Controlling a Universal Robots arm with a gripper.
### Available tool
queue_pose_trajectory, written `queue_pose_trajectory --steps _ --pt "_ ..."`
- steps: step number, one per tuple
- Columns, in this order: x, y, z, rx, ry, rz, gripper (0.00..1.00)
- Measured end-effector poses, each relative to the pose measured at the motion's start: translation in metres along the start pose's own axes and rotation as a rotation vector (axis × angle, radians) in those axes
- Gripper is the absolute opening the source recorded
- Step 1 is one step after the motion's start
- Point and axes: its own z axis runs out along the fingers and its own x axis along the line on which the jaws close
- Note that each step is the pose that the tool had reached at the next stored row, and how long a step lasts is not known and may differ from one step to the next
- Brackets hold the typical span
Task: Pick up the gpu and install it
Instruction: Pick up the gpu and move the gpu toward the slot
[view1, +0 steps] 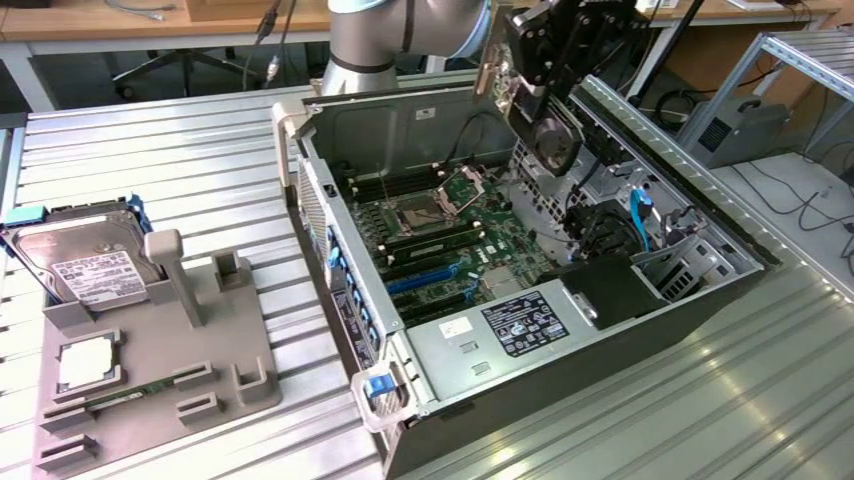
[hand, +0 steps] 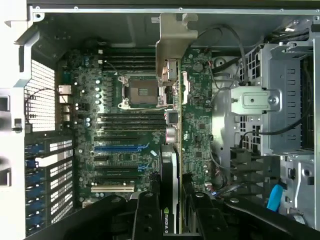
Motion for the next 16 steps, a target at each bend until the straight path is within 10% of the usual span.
queue_pose_trajectory --steps 10,16 --pt "-0.055 0.0009 0.0016 0.0 0.0 0.0 0.27" --pt "-0.07 0.0013 0.0021 0.0 0.0 0.0 0.27"
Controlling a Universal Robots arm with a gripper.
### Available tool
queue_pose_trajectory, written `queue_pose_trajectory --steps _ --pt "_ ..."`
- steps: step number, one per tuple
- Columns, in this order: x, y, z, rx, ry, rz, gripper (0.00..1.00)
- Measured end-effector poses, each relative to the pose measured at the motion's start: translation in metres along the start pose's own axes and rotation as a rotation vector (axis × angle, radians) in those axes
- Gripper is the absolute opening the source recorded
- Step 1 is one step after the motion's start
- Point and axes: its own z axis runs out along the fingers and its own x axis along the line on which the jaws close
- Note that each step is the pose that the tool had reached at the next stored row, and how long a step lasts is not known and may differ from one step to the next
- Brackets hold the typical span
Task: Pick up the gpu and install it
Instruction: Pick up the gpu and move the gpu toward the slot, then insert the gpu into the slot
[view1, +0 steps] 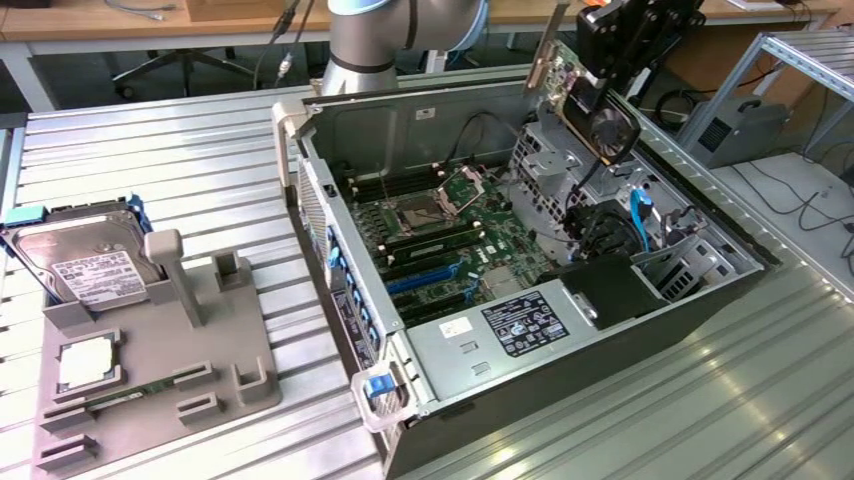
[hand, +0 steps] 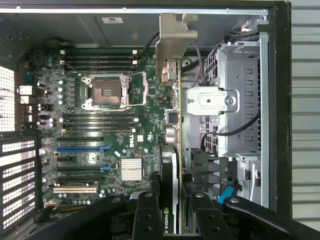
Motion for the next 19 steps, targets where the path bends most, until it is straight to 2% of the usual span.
queue_pose_trajectory --steps 19 --pt "-0.0001 -0.0001 0.0 0.0 -0.0001 0.001 0.27"
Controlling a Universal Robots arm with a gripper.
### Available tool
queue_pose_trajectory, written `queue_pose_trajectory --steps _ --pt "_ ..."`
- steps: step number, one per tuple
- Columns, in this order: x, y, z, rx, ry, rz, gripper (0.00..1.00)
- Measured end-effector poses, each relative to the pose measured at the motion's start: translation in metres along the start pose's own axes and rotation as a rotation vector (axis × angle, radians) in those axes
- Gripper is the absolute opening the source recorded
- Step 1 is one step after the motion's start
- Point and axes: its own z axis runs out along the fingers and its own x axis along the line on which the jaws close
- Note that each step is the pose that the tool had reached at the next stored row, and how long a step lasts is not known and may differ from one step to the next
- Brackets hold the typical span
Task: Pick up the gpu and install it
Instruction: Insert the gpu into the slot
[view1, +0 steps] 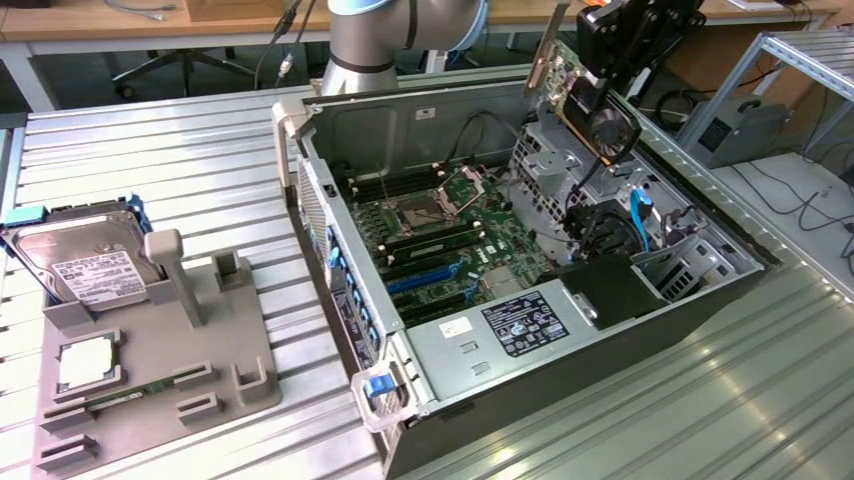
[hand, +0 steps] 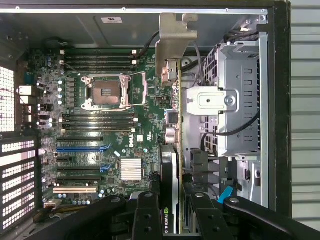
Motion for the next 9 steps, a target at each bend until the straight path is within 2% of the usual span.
queue_pose_trajectory --steps 5,9 --pt "0.0 0.0 0.0 -0.0005 0.0014 -0.02 0.27" --pt "0.0 0.0001 0.0 -0.0019 0.0051 -0.071 0.27"
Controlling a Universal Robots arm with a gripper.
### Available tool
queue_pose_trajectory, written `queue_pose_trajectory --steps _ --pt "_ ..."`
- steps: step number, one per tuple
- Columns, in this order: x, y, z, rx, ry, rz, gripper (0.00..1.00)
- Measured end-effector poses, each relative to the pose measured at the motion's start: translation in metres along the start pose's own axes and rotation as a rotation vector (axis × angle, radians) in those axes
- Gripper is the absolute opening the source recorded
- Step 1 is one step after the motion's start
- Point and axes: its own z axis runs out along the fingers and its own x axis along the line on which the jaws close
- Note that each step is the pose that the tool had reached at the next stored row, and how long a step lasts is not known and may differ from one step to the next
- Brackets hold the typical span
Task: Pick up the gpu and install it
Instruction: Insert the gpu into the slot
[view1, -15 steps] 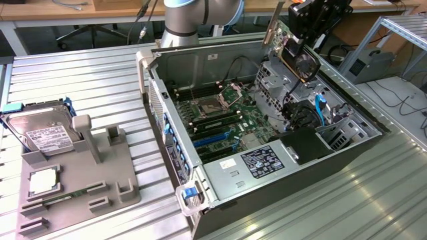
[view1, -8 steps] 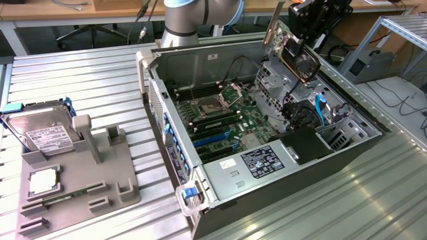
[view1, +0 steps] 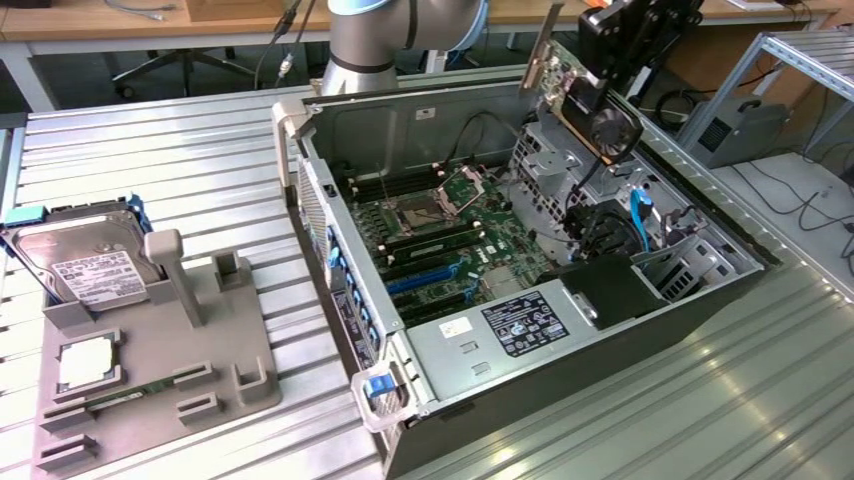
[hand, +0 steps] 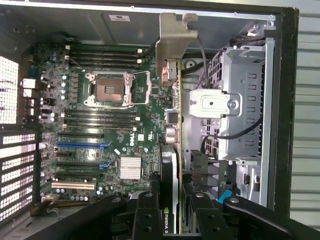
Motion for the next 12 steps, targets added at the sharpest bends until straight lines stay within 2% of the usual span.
queue_pose_trajectory --steps 12 --pt "0.0 0.0007 0.0002 -0.0041 0.0125 -0.173 0.27"
